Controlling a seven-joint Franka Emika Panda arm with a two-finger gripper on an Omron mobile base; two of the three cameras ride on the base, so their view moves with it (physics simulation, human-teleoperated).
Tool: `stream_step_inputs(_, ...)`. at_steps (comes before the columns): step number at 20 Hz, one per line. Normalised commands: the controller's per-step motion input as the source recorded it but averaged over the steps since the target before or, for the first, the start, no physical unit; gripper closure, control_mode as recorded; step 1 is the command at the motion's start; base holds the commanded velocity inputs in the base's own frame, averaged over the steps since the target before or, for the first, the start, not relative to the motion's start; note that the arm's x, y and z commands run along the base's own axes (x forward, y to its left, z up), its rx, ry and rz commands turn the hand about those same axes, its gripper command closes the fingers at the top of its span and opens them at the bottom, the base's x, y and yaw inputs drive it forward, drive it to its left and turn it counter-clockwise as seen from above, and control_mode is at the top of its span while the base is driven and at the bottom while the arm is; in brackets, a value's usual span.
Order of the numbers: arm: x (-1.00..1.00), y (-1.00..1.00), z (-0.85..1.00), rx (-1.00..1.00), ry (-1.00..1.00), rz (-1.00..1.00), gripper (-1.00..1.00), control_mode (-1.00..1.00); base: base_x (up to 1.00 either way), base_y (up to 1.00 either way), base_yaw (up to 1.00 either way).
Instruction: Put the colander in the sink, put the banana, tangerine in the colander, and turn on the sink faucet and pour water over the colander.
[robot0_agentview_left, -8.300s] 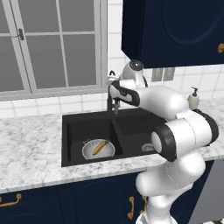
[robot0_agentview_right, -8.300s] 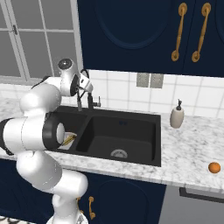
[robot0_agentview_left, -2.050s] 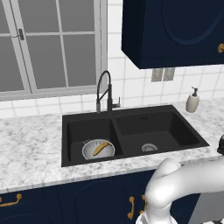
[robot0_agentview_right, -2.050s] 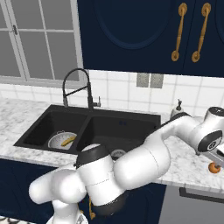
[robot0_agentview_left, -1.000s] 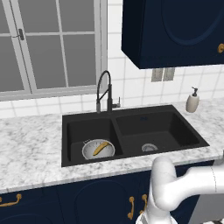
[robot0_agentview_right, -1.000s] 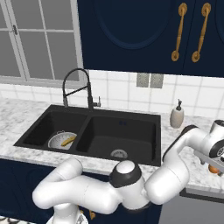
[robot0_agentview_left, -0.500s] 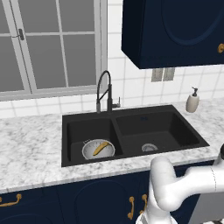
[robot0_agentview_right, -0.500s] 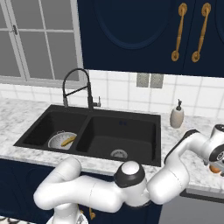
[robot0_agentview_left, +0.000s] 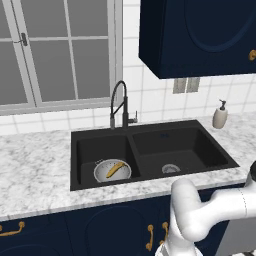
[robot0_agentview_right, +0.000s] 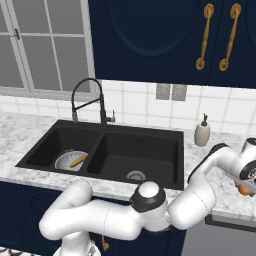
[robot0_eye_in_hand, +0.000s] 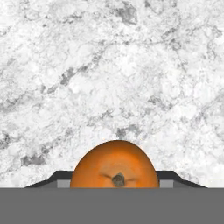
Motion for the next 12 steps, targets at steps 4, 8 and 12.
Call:
stream_step_inputs(4,0.00,0.97,0.21,0.00,-0.16,0.00,1.00,-1.00,0.00,0.00,0.00)
stream_step_inputs(8,0.00,1.00,0.38,0.00,-0.23,0.01,1.00,-1.00,0.00,0.00,0.00)
stream_step_inputs(12,0.00,1.00,0.50,0.00,-0.17,0.04,1.00,-1.00,0.00,0.00,0.00)
